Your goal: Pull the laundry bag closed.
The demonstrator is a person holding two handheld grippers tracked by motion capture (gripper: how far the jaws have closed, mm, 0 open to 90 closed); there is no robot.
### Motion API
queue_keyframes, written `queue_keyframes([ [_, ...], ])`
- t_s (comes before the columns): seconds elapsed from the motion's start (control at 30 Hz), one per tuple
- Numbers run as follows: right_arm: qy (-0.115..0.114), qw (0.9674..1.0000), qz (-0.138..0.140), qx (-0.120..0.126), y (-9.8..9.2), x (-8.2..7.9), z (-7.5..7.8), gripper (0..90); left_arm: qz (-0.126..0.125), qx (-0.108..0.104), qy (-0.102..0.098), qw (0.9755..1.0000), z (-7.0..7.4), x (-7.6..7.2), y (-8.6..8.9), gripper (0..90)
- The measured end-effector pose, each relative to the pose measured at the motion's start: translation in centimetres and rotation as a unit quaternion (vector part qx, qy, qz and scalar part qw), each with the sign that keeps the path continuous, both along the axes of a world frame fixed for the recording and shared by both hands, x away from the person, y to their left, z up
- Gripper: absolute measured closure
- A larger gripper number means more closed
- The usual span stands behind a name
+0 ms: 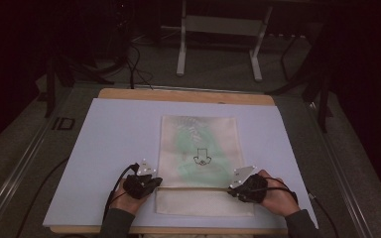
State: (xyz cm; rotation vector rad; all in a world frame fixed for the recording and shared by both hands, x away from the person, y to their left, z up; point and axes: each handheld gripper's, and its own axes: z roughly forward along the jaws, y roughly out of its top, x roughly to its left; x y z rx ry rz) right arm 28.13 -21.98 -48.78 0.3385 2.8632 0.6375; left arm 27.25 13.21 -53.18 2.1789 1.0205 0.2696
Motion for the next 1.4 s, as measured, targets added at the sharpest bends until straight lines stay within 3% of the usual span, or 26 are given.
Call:
queue_keyframes([
  [0.8,-0.001,0.999,-0.044,0.002,-4.3,-0.3,0.2,82.4,0.0,0.003,0.001,1.0,0.0,0.0,0.0,89.7],
  [1.03,0.004,0.9983,-0.056,0.017,-5.5,-0.2,0.0,82.4,-0.001,0.003,-0.001,1.0,0.0,0.0,0.0,89.7],
  [1.4,0.012,0.9976,-0.059,0.033,-5.9,-0.3,-0.6,82.2,-0.001,0.002,-0.002,1.0,0.0,0.0,0.0,89.7],
])
